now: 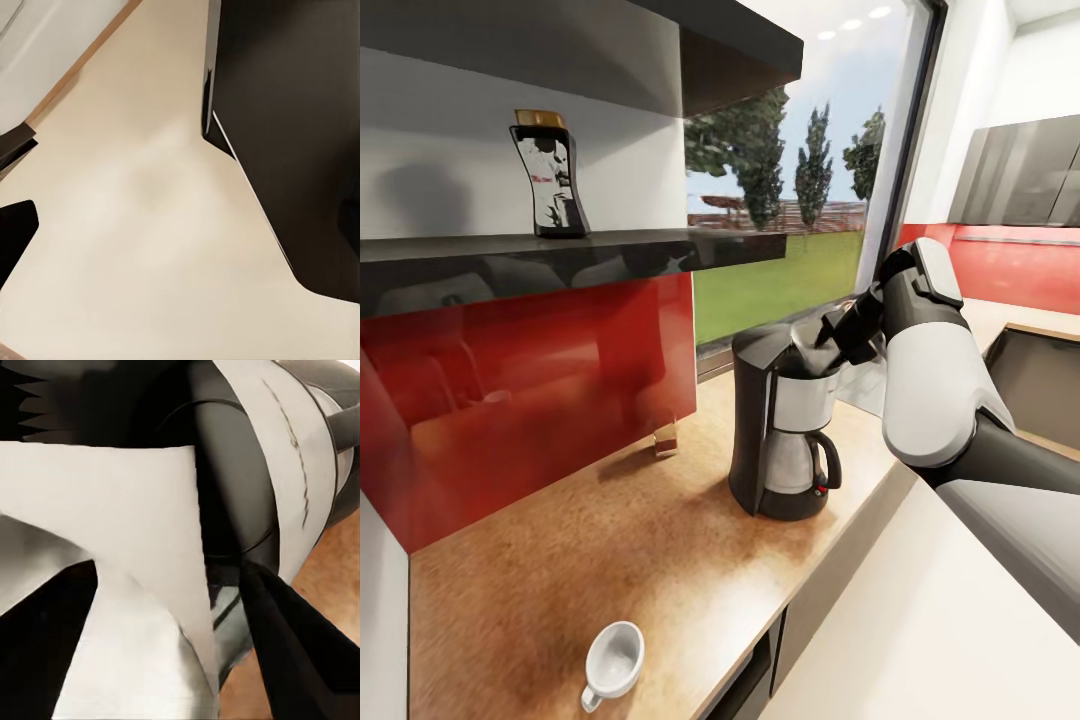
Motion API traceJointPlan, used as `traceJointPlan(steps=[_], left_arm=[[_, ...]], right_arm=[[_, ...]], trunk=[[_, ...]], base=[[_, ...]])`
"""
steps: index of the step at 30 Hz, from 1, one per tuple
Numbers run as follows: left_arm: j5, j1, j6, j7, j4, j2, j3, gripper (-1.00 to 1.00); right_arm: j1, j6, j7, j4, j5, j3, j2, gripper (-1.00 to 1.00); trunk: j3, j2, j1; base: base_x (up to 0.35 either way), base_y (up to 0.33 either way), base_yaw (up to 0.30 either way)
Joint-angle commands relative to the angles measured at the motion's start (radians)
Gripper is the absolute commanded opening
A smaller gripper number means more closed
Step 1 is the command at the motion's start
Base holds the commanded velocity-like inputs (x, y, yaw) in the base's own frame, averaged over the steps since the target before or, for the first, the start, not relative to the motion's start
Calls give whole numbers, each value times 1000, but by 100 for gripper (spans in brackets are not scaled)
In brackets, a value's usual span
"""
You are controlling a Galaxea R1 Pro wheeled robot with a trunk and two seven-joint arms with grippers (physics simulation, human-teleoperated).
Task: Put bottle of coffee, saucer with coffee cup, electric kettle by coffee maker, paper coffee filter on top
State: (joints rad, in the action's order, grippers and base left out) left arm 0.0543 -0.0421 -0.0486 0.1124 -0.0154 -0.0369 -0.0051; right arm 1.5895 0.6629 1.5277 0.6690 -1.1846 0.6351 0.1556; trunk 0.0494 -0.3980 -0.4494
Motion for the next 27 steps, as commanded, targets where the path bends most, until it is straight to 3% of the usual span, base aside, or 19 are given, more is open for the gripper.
traceJointPlan(steps=[1, 27], left_arm=[[6, 1, -5, 1, -2, 0, -1, 100], [4, 1, -5, 1, -2, 0, -1, 100]], right_arm=[[1, 11, 6, 1, -3, 5, 1, 100], [1, 11, 6, 8, -6, 4, 1, 100]], trunk=[[2, -2, -1], [2, -2, -1]], base=[[0, 0, 0], [0, 0, 0]])
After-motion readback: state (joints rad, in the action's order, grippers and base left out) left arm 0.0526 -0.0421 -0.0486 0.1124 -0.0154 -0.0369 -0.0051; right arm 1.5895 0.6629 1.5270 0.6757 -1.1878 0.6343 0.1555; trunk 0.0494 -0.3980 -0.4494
